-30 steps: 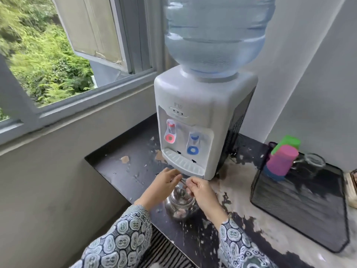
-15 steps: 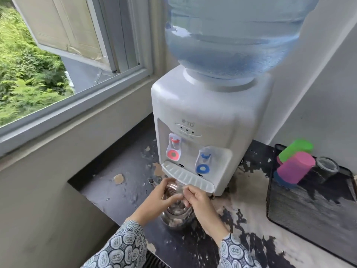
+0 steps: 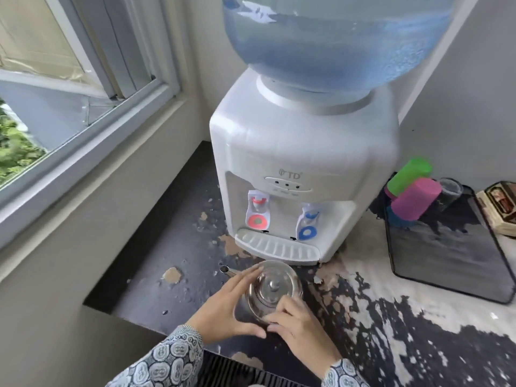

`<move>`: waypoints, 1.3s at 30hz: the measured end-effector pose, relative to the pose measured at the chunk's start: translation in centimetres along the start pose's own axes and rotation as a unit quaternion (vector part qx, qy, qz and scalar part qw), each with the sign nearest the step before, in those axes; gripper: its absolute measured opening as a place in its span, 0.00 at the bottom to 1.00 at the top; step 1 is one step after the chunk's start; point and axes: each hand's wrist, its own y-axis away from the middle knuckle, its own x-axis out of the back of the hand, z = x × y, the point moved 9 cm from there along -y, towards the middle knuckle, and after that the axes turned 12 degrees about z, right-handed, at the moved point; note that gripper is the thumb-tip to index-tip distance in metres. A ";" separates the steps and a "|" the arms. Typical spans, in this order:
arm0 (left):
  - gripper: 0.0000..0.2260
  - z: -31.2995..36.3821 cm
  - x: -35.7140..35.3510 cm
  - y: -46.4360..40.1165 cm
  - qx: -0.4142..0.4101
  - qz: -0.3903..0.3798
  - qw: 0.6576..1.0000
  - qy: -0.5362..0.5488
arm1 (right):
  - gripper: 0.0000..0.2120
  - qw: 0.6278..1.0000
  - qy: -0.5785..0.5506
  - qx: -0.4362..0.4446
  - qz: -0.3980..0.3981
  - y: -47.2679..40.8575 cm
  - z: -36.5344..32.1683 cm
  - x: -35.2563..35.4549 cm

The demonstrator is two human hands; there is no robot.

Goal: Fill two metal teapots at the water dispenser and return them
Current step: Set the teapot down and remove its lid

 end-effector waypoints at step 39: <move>0.40 0.1 -0.6 -3.6 0.034 0.120 0.983 -0.137 | 0.28 0.947 0.161 -0.211 -0.183 -5.4 5.4 -1.3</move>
